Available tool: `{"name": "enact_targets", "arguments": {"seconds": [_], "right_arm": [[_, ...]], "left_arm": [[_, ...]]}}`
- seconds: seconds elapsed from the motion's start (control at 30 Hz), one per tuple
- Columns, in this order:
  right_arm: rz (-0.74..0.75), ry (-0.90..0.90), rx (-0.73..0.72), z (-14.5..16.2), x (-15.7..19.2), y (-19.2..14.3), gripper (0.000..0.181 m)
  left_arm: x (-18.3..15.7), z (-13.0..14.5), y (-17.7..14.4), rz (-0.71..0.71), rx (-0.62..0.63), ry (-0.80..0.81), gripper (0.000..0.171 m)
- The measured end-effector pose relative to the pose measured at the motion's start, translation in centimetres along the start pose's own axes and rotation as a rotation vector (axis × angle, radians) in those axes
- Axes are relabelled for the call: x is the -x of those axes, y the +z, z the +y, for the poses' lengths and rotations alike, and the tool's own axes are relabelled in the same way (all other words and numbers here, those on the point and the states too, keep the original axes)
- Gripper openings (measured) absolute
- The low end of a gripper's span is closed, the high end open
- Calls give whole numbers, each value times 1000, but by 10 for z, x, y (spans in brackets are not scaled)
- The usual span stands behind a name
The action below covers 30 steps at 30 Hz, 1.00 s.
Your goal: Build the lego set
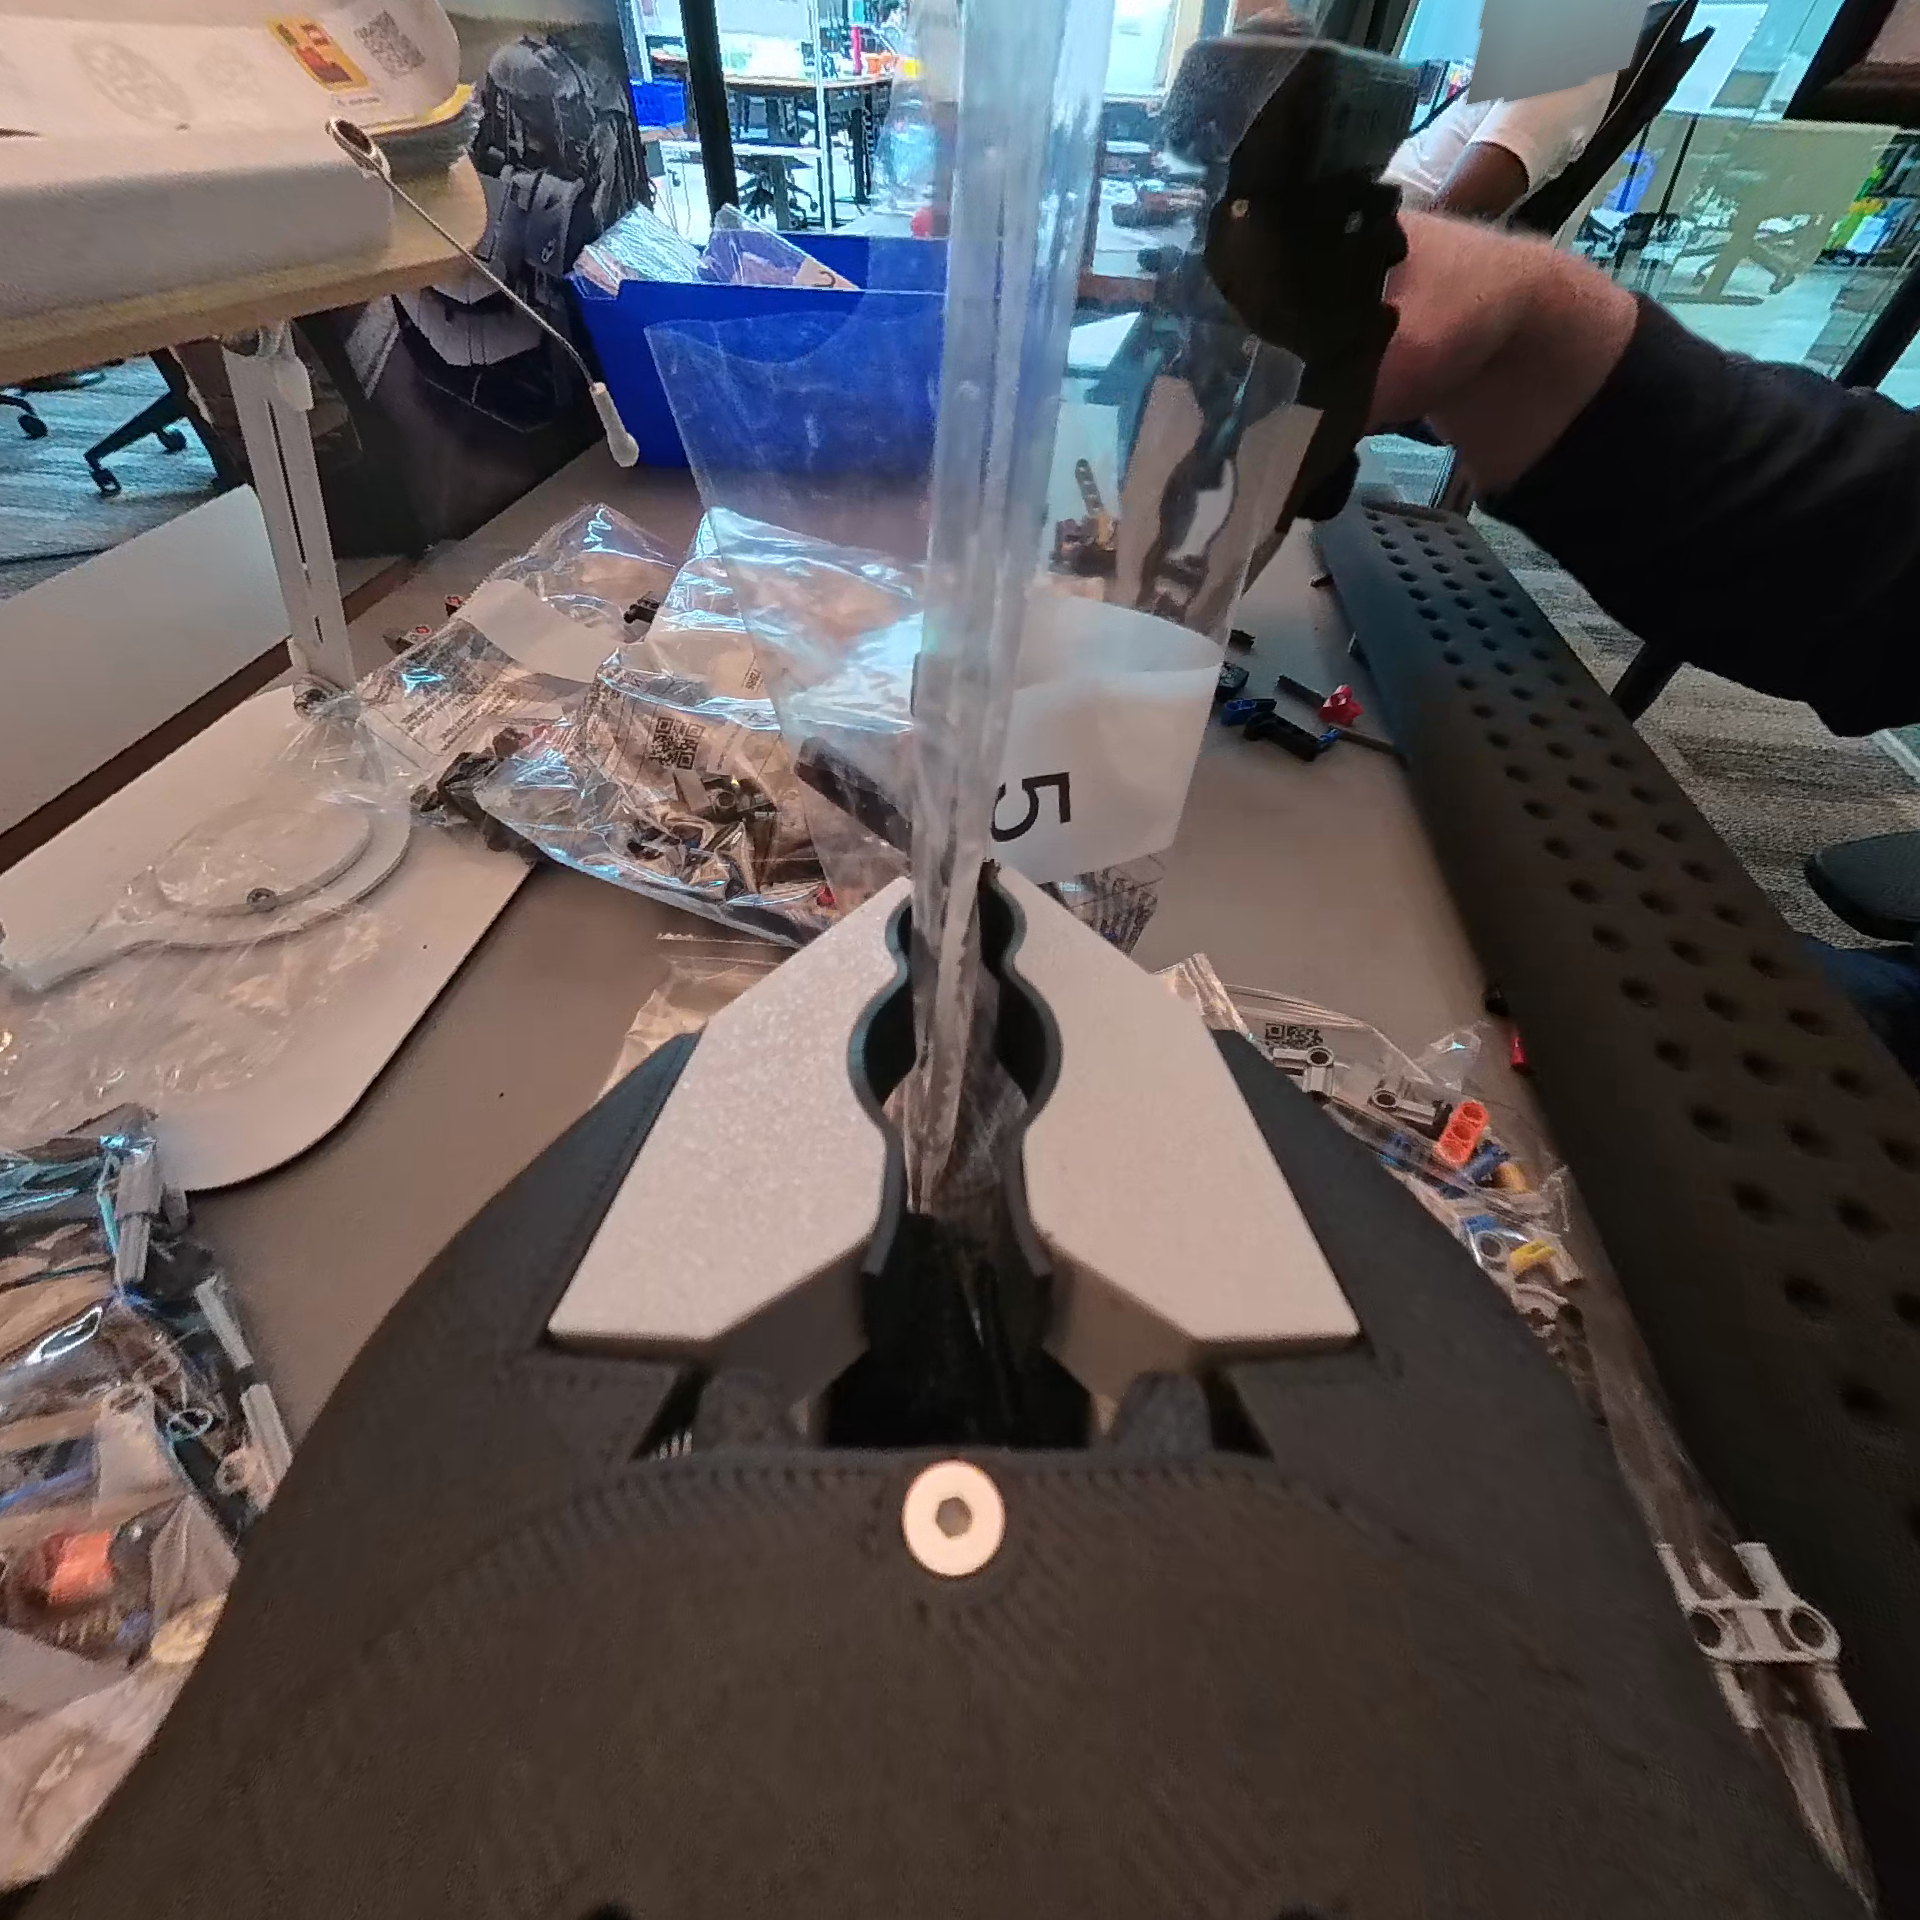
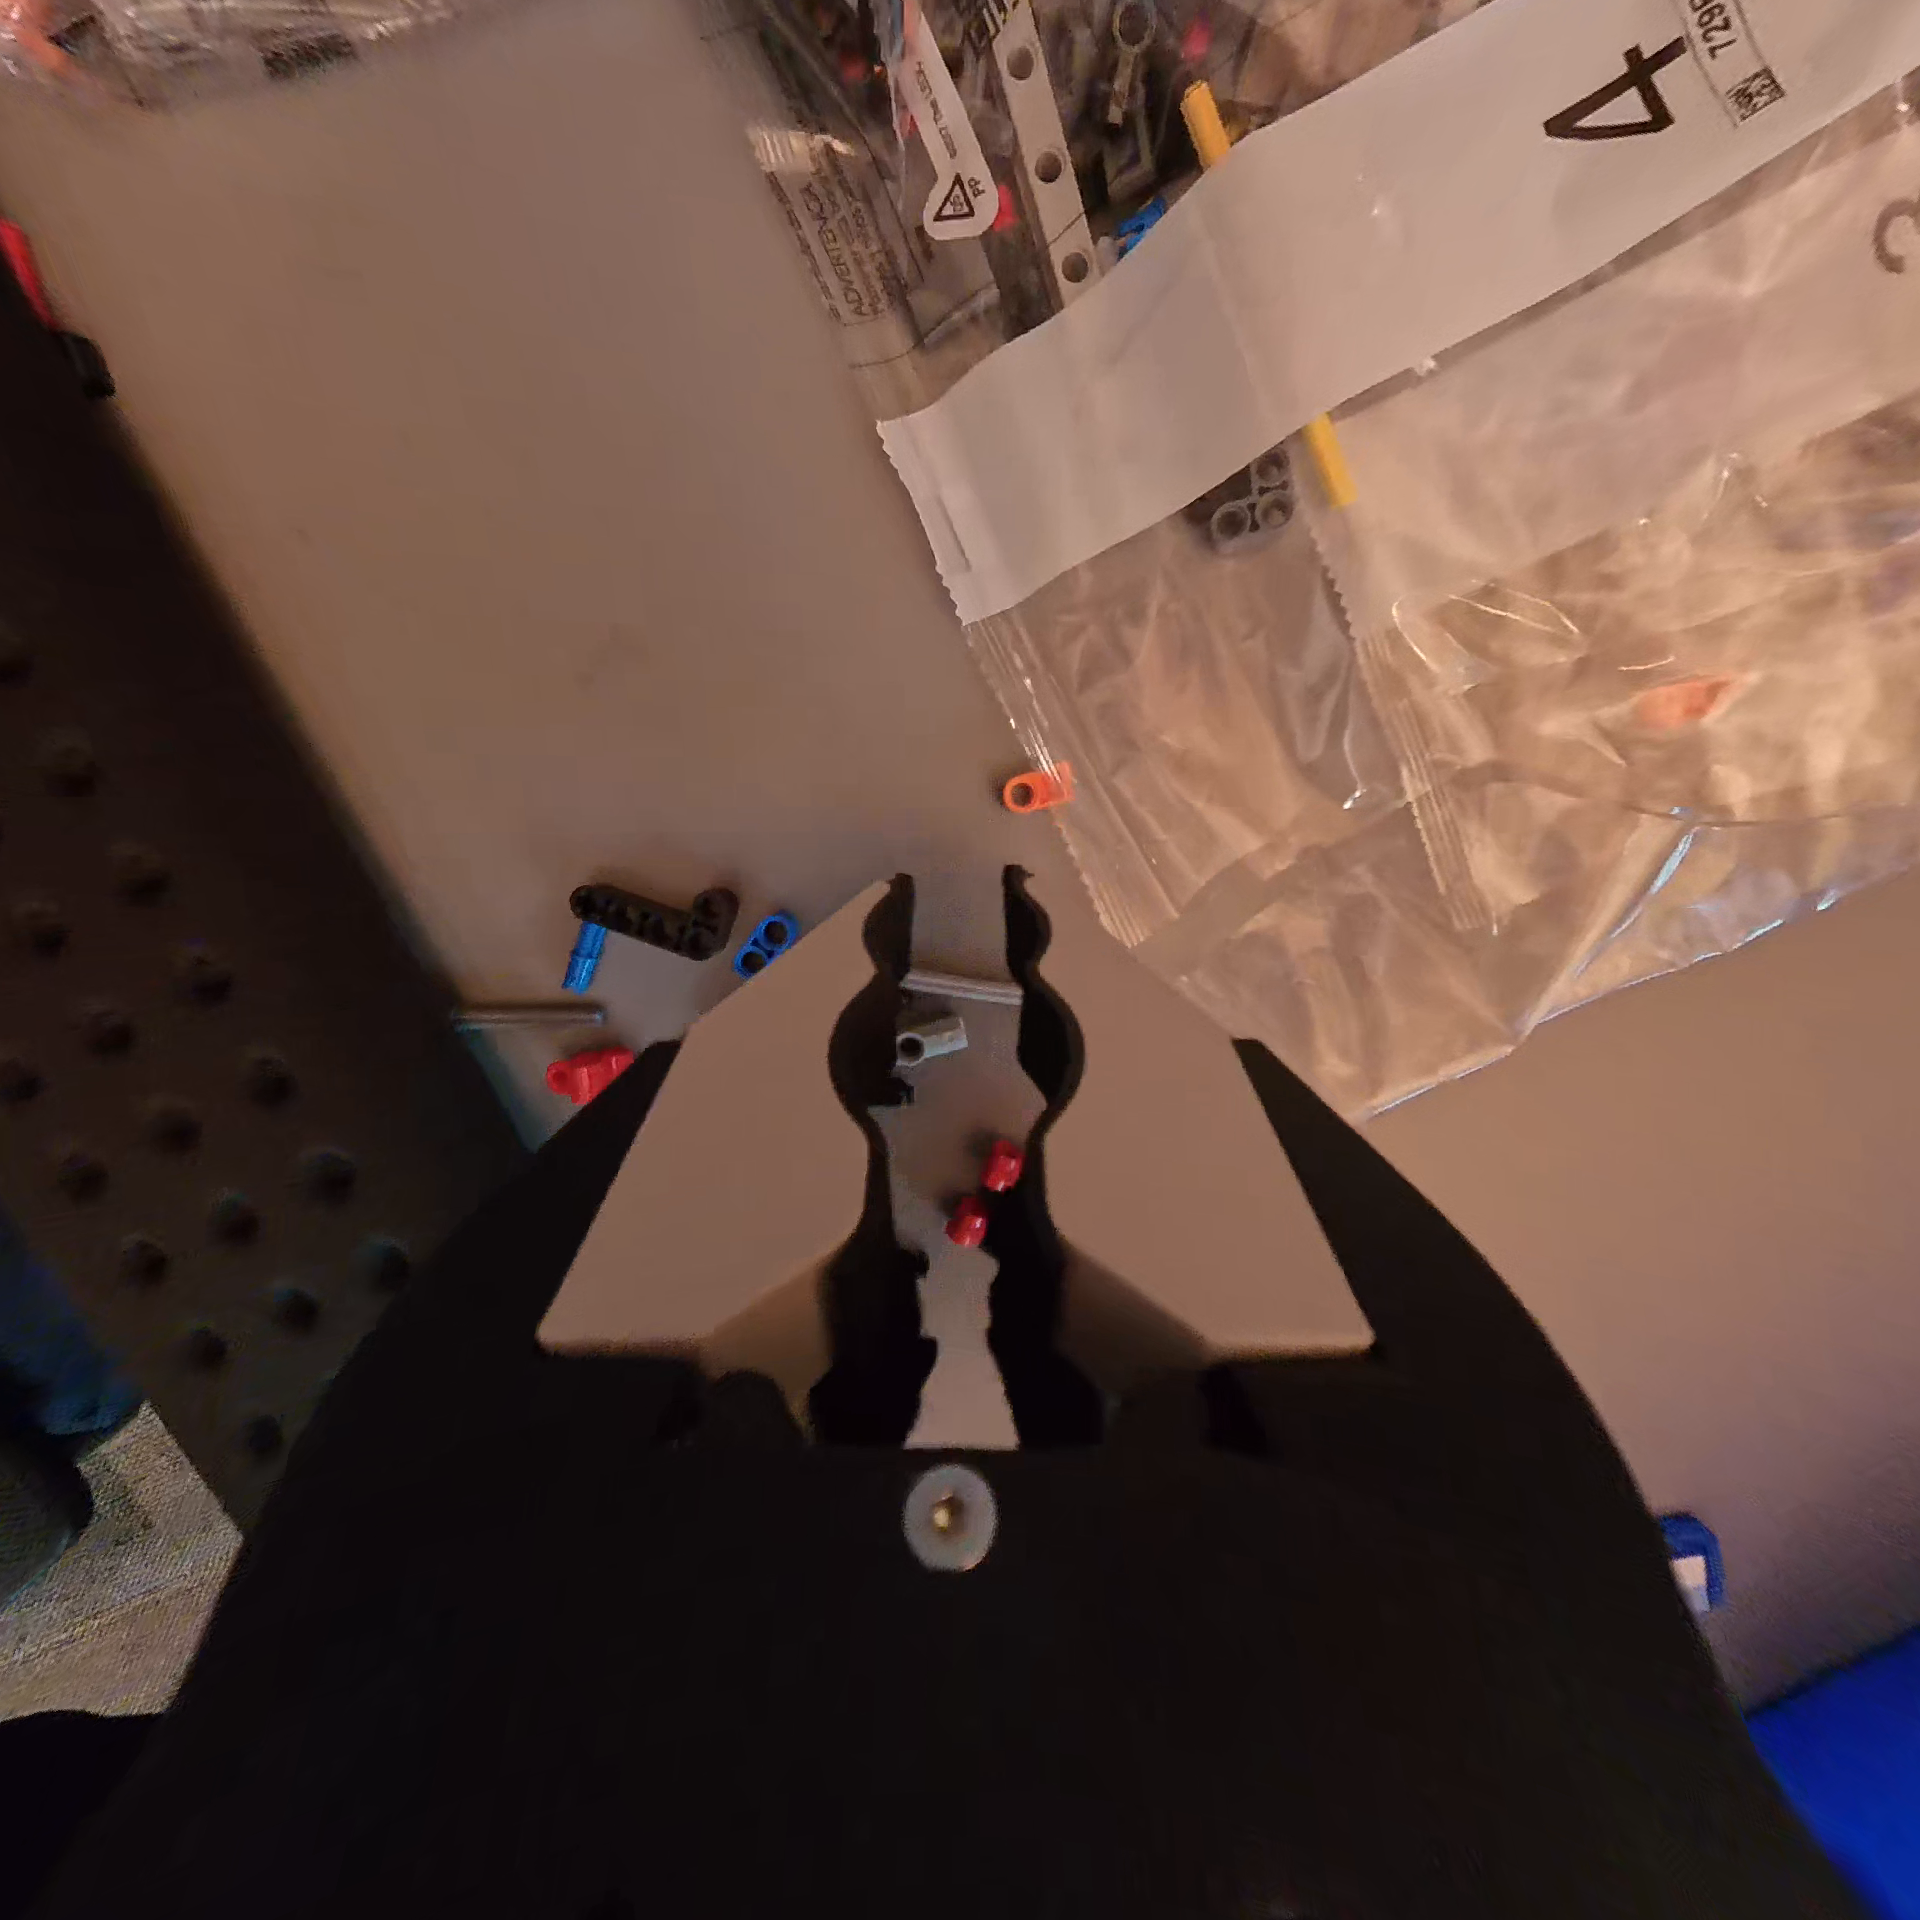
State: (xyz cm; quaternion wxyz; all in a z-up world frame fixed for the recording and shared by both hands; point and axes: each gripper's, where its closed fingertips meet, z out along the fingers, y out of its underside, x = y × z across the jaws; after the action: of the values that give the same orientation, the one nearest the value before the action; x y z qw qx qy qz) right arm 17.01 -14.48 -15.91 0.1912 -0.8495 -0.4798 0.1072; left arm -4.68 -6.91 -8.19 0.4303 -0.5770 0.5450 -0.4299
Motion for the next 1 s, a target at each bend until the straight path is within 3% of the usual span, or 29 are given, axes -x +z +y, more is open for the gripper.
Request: {"name": "enact_targets", "arguments": {"seconds": [0.27,0.53,0.8,1.0], "right_arm": [[22,39,30,-5,-10,15,25],[38,91,8,-7,-19,23,15],[17,111,28,-8,-10,24,21],[-54,-9,-20,-24,18,28,26]], "left_arm": [[0,0,0,-1,-1,-1,7],[-1,0,1,2,4,2,8],[0,1,1,0,4,-1,8],[-1,0,1,1,5,1,8]]}}
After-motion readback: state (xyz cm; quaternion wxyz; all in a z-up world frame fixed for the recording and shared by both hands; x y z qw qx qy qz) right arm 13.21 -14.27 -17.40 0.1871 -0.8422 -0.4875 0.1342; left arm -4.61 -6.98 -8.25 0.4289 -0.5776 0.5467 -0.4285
